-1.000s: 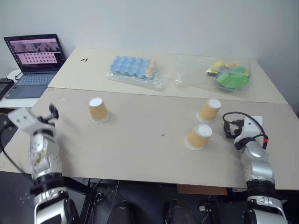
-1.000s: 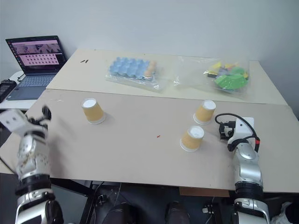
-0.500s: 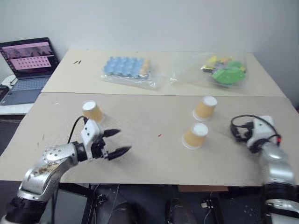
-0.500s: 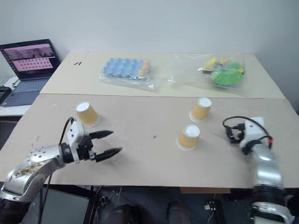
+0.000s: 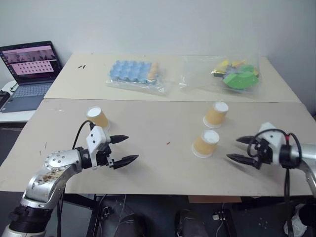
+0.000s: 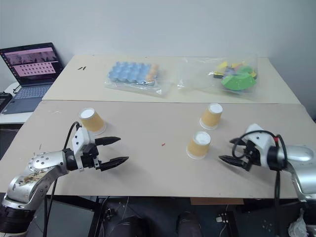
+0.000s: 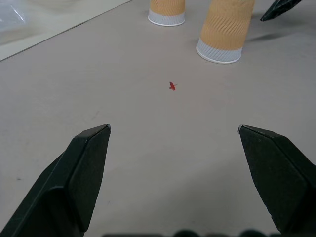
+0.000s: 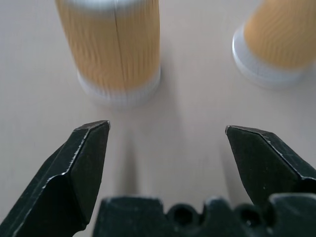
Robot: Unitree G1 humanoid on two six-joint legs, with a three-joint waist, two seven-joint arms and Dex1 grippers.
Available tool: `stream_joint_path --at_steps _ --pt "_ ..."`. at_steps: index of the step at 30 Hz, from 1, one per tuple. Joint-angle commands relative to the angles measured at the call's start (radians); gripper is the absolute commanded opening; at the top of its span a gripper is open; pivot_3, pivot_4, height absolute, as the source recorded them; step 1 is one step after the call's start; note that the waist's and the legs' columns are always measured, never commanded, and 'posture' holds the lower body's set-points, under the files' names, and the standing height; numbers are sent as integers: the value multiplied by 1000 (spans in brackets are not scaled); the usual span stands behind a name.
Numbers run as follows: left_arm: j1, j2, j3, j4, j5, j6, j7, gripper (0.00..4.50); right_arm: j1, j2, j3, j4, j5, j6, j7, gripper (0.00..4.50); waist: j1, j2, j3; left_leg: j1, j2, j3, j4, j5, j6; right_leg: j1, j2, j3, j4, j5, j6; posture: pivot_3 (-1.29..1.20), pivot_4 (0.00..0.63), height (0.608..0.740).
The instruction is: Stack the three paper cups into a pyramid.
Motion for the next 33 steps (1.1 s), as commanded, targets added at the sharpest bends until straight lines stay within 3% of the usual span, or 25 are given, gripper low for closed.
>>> stream_joint_path --at_steps 1,6,24,30,33 --pt "-7 2 36 -26 7 -3 12 4421 -45 22 17 -55 22 43 -5 4404 8 0 0 -1 0 0 0 0 0 0 0 0 0 0 0 0 150 733" --pt "-6 5 45 -31 13 2 25 4421 -61 39 37 -93 37 77 22 4404 27 0 0 -5 -1 0 1 -1 1 -2 -1 -4 -2 0 0 0 150 733" --pt "-15 5 58 -14 28 13 48 4421 -138 108 83 -154 77 167 18 4404 24 0 0 -4 -1 -1 2 -1 2 -1 -1 -4 -1 0 0 0 150 733" --pt "-17 1 56 -11 32 16 53 4500 -143 113 92 -154 73 165 6 2697 24 0 0 -4 -1 -1 2 -1 2 -1 -1 -4 -1 0 0 0 150 733" --pt "-19 0 58 -13 30 21 57 4500 -162 122 102 -145 70 165 3 2662 24 0 0 -4 -1 -1 2 -1 2 -1 -1 -4 -1 0 0 0 150 733"
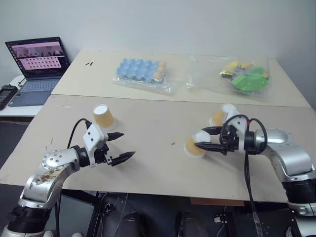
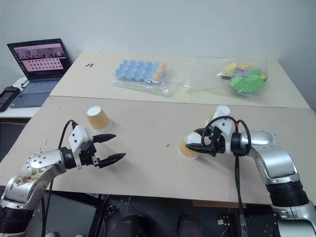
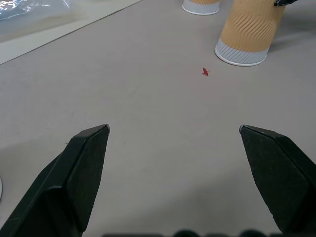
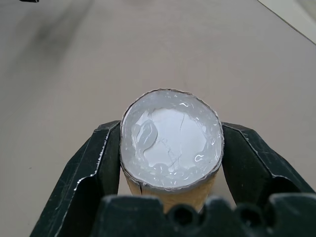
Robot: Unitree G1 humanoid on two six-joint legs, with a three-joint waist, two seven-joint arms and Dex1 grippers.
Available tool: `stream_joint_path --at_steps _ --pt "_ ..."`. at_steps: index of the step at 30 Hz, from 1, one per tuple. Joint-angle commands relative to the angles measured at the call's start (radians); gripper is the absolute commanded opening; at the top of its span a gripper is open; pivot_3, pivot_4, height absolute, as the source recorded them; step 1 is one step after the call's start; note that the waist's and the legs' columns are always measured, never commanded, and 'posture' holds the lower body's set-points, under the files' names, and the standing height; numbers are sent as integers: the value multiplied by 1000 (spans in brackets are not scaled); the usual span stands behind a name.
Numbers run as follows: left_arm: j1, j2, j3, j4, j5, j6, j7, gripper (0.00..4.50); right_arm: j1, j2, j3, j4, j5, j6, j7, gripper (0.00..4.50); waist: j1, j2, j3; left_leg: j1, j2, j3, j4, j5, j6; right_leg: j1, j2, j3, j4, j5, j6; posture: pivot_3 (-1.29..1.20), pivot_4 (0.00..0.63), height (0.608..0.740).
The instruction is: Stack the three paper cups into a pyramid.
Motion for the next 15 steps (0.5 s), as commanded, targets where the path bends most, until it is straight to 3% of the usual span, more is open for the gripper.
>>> stream_joint_path --at_steps 1,7,11,15 --pt "-16 1 30 -14 4 2 8 4500 -53 15 4 -9 0 0 -7 2662 0 0 0 0 0 0 0 0 0 0 0 0 0 0 0 0 150 733" --pt "-18 -2 29 -13 3 7 15 4500 -250 113 71 70 -14 -9 2 2662 -18 0 0 0 0 0 0 0 0 0 0 0 1 0 0 0 150 733" --pt "-20 -10 20 -17 9 10 20 4500 -430 261 191 194 -50 -36 52 2662 -29 0 0 0 0 1 0 0 0 -1 1 1 2 0 0 0 150 733" --pt "-27 -19 17 -17 14 16 25 4500 -513 379 282 351 -115 -106 93 2662 -27 0 0 0 0 2 0 0 -1 -1 2 0 2 0 0 0 150 733"
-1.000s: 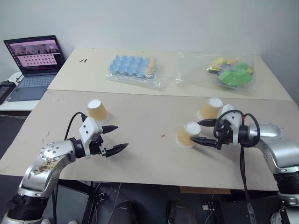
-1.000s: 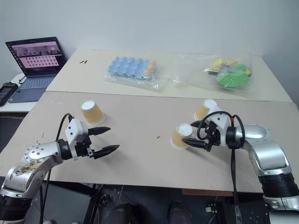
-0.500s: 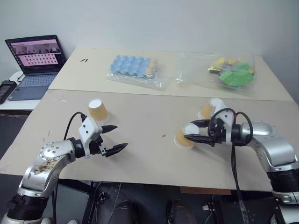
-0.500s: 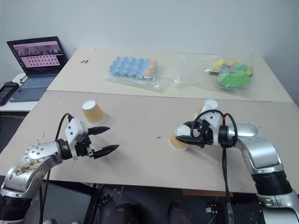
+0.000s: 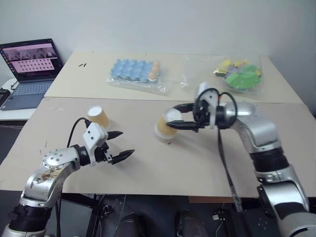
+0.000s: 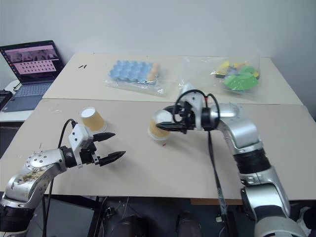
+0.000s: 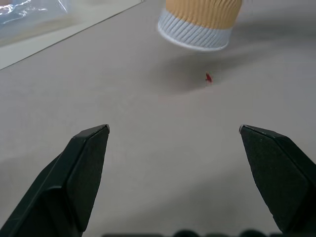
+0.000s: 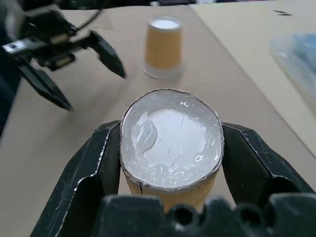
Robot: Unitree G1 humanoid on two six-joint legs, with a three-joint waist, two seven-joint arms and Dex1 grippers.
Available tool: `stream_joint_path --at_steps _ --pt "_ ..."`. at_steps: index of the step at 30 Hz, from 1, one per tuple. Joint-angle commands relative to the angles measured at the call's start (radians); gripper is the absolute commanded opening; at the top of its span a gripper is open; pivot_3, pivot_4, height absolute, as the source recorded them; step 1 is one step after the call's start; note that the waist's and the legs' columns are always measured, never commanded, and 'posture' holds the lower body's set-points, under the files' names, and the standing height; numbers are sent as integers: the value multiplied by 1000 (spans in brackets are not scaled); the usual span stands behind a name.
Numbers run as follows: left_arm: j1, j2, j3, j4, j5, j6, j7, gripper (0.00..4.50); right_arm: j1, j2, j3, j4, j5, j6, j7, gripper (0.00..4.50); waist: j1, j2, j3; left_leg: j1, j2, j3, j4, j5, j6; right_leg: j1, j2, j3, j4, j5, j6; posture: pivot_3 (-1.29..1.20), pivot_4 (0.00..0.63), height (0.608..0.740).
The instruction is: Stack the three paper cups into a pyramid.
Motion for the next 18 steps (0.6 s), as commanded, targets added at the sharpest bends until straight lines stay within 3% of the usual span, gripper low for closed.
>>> stream_joint_path --at_steps 1,11,13,15,16,18 --pt "-10 -6 19 -23 2 -3 5 4500 -55 72 66 129 -62 -95 41 2662 6 0 0 0 0 0 0 0 0 0 0 -1 0 0 0 0 150 733" --pt "5 -13 24 -43 5 3 19 4500 -143 162 61 413 -152 -252 53 2662 4 0 0 -6 -1 1 3 0 0 0 -1 -8 1 0 0 0 150 733" --pt "6 -14 23 -43 5 3 20 4500 -135 156 42 385 -144 -244 47 3665 3 0 0 -6 0 1 3 0 0 0 -1 -8 1 0 0 0 150 733" --pt "8 -16 21 -44 4 3 21 4500 -118 140 8 318 -127 -214 33 4168 3 0 0 -6 0 0 3 0 0 0 -1 -8 1 0 0 0 150 733" --pt "7 -17 19 -43 5 3 21 4500 -102 123 -7 266 -113 -191 35 4416 3 0 0 -6 0 0 3 0 0 0 -1 -8 1 0 0 0 150 733" --pt "7 -18 16 -41 6 0 20 4500 -51 62 -64 103 -58 -100 35 4416 10 0 0 -6 0 -1 3 0 0 -1 -1 -8 1 0 0 0 150 733"
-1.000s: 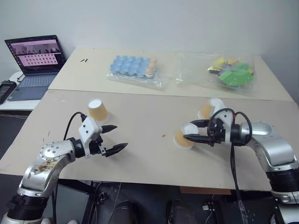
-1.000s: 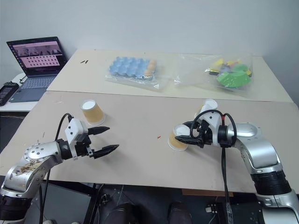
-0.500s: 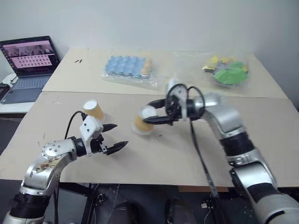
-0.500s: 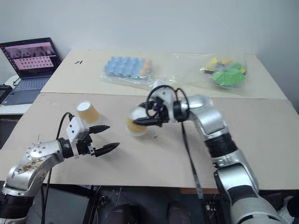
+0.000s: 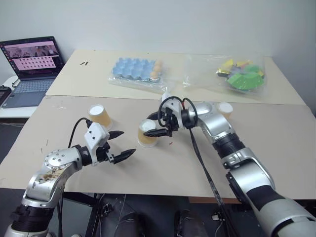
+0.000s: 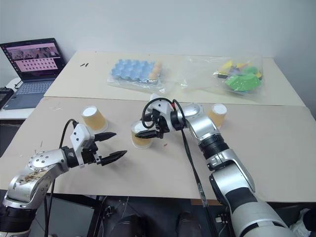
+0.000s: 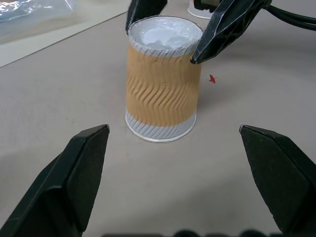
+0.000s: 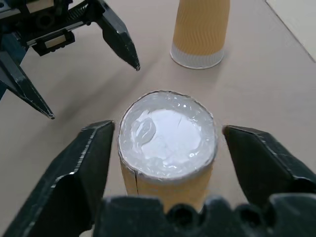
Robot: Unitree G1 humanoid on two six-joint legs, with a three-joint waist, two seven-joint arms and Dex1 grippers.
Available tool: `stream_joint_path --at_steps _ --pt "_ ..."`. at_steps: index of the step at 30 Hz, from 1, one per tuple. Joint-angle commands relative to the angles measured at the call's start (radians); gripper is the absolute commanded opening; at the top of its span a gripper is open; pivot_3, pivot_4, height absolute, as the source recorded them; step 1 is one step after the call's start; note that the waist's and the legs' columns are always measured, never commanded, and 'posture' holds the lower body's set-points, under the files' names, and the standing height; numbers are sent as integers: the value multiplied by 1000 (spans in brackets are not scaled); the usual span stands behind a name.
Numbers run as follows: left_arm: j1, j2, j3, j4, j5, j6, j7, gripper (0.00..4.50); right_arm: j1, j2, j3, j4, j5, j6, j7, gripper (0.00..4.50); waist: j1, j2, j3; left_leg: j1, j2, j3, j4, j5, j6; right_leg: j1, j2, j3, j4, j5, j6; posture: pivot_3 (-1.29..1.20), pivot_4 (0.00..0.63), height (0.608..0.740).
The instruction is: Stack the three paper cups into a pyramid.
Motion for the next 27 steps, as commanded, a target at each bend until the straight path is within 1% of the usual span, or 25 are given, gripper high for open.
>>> stream_joint_path --at_steps 1,2,3,4,6,8,10,11,12,14,18,20,22,24,27 --pt "-3 -1 15 -22 5 -6 -2 4500 96 -139 -178 -377 156 191 -12 4416 9 0 0 -1 0 -1 0 0 0 0 0 -1 0 0 0 0 150 733" --pt "-5 -1 14 -18 6 -8 -5 4500 145 -194 -248 -498 220 278 -26 4416 13 0 0 -2 0 -2 0 0 0 0 -1 -1 0 0 0 0 150 733" --pt "-4 -1 14 -16 6 -9 -6 4500 177 -230 -294 -578 265 338 -40 4416 23 0 0 -3 0 -3 0 0 0 -1 -1 -1 -1 0 0 0 150 733" --pt "-1 0 15 -17 7 -10 -8 4500 212 -259 -349 -647 323 405 -64 4416 25 0 0 -7 -1 -7 2 0 1 -2 -2 -4 -2 0 0 0 150 733" --pt "1 1 19 -16 7 -12 -11 4500 293 -314 -470 -744 409 520 -126 4416 25 0 0 -7 -1 -9 2 -1 1 -2 -2 -2 -1 0 0 0 150 733" --pt "-4 1 19 -7 10 -13 -14 4500 448 -393 -543 -820 372 569 -180 4416 27 -1 0 -4 -1 -10 2 -1 1 1 -1 -2 -2 0 0 0 150 733" --pt "-9 0 18 0 12 -13 -16 4500 563 -435 -561 -856 319 595 -259 4416 29 -1 -1 -2 -1 -12 2 -1 1 3 -1 -3 -6 0 0 0 150 733" --pt "-11 0 18 2 12 -13 -19 4500 595 -439 -562 -863 309 610 -300 4416 28 -1 -1 -2 -1 -11 2 -1 1 3 -2 -2 -5 0 0 0 150 733" --pt "-16 0 16 6 13 -12 -22 4500 647 -444 -541 -862 259 613 -358 4416 21 -1 -1 -2 -1 -11 2 -1 1 2 -2 -1 -4 0 0 0 150 733" --pt "-24 1 10 13 16 -13 -28 4500 700 -435 -504 -839 181 614 -460 4416 12 -1 -1 -1 -1 -10 3 -1 1 2 -3 2 -2 0 0 0 150 733" --pt "-39 0 6 25 20 -13 -36 4500 697 -406 -445 -766 76 564 -589 4416 1 -1 -1 2 -1 -9 2 0 -1 2 -2 3 0 0 0 0 150 733" --pt "-49 -1 3 27 22 -10 -39 4500 630 -351 -433 -656 2 539 -719 4416 -1 -1 -1 3 0 -9 2 0 -1 3 -2 3 0 0 0 0 150 733" --pt "-56 -1 4 30 24 -10 -40 4500 566 -302 -447 -570 -24 511 -793 4416 0 -1 -1 3 -1 -8 2 0 -1 3 -1 3 0 0 0 0 150 733" --pt "-58 0 7 32 26 -10 -41 4500 510 -261 -475 -513 -16 488 -824 4416 2 -1 -1 2 -1 -8 2 0 -1 2 -1 3 0 0 0 0 150 733" --pt "-59 2 11 32 29 -9 -39 4500 440 -228 -475 -452 -9 454 -835 4416 3 -1 -1 2 -1 -7 1 0 -1 1 -1 3 -1 0 0 0 150 733"
